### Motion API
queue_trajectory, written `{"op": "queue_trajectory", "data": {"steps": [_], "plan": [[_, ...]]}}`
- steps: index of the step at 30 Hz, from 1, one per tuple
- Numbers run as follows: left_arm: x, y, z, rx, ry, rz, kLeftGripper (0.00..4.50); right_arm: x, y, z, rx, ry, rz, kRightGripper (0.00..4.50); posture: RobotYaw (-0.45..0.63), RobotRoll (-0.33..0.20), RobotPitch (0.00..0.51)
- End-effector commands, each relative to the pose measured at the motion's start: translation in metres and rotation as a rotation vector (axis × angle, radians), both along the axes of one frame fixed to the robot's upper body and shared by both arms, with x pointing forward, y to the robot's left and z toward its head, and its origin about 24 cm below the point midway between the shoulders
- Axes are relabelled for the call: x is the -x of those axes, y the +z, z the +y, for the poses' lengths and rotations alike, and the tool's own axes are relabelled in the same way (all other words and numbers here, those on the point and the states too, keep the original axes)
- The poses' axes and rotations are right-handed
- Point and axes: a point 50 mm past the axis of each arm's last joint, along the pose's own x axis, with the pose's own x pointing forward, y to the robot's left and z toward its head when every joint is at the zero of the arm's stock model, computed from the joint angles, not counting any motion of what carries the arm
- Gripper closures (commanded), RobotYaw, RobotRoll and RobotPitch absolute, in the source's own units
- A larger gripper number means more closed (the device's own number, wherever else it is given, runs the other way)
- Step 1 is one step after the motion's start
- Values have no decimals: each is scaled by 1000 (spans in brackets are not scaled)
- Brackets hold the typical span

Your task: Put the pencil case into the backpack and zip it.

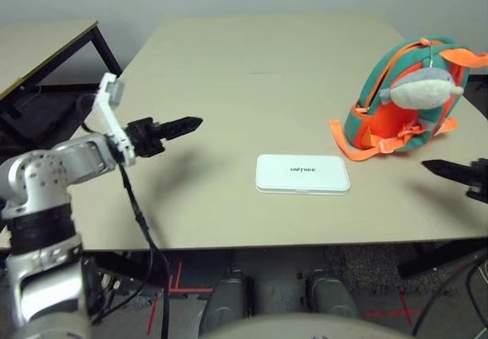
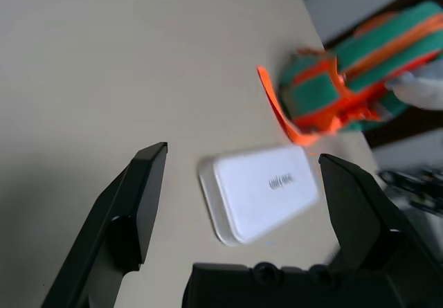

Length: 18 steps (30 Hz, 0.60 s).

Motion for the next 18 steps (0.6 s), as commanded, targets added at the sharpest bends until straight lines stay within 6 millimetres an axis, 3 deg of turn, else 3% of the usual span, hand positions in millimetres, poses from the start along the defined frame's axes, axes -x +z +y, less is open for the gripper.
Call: {"op": "queue_trajectory", "data": {"steps": [1,8,18], "plan": [[7,-18,-6,45,-87,163,0,-7,-6,13,16,72,70,4473,47,0,46],[9,-39,-18,51,-163,270,0,-17,-14,29,59,127,102,4473,78,0,65],[-13,-47,-39,56,-217,301,0,-25,-30,54,109,184,119,4473,71,0,83]]}}
